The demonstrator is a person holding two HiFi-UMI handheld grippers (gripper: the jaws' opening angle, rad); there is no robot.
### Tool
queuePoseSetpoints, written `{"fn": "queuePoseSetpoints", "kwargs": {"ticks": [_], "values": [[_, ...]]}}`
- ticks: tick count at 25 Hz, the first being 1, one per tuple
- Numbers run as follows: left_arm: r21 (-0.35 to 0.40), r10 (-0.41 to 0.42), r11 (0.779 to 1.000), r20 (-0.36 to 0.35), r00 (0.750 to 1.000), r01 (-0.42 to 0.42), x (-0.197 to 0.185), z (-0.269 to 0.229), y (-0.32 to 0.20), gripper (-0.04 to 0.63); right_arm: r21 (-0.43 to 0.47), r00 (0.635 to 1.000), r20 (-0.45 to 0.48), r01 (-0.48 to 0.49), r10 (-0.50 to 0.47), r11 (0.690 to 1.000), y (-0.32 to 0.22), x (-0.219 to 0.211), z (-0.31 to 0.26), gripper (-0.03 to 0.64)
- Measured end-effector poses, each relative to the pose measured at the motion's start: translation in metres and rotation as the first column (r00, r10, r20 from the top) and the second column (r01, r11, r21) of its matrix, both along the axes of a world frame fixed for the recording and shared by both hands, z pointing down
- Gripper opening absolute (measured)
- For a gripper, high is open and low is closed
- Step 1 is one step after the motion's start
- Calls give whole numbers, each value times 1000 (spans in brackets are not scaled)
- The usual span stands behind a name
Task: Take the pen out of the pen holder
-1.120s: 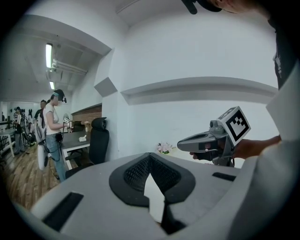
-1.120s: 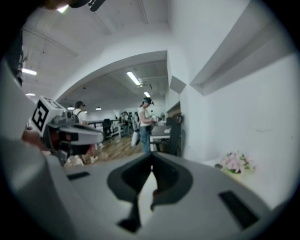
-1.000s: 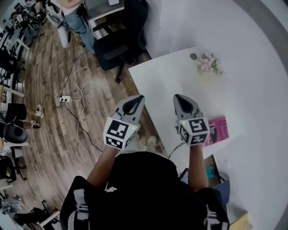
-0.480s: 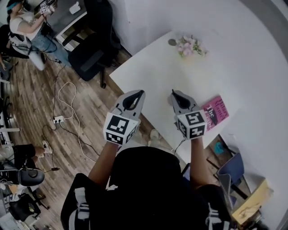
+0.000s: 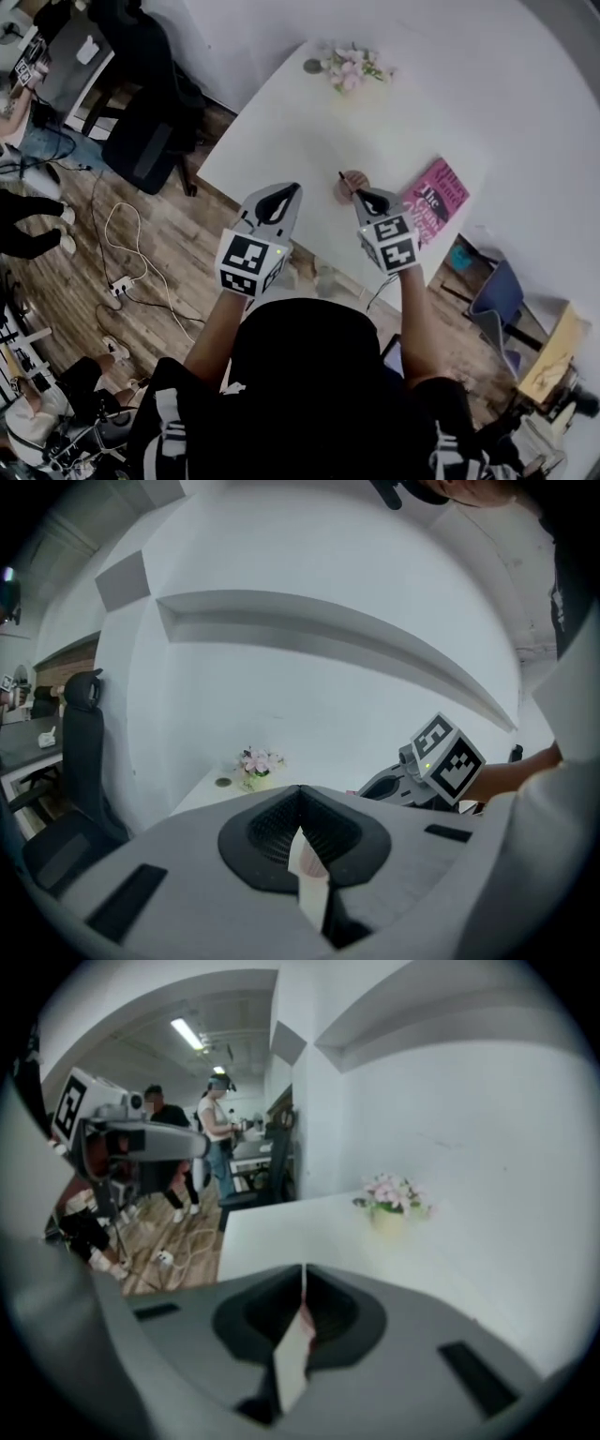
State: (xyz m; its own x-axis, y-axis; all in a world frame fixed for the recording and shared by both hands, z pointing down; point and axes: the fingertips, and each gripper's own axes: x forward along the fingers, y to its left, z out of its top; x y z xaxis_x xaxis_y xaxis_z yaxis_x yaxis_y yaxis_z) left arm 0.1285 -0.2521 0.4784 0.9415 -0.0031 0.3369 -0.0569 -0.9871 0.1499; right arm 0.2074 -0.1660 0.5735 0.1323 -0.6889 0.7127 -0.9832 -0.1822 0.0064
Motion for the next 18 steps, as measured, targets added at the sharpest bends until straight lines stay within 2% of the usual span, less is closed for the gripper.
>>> {"fn": "queuePoseSetpoints", "kwargs": {"ticks": [6, 10, 14, 18], "values": [[-30, 78, 997, 31, 996, -77, 13, 20, 0, 18, -104, 1000, -21, -20, 18, 994, -7, 14, 37, 35], [-49, 106, 993, 45, 993, -103, 18, 29, -2, 18, -191, 999, -26, 16, -21, 982, -10, 22, 62, 37], [-68, 113, 992, 52, 992, -109, 22, 38, -10, 18, -240, 999, 2, 48, -49, 970, -17, 29, 82, 38], [-80, 107, 992, 72, 992, -101, 29, 47, -19, 18, -284, 993, 40, 119, -112, 951, -24, 27, 100, 46]]}}
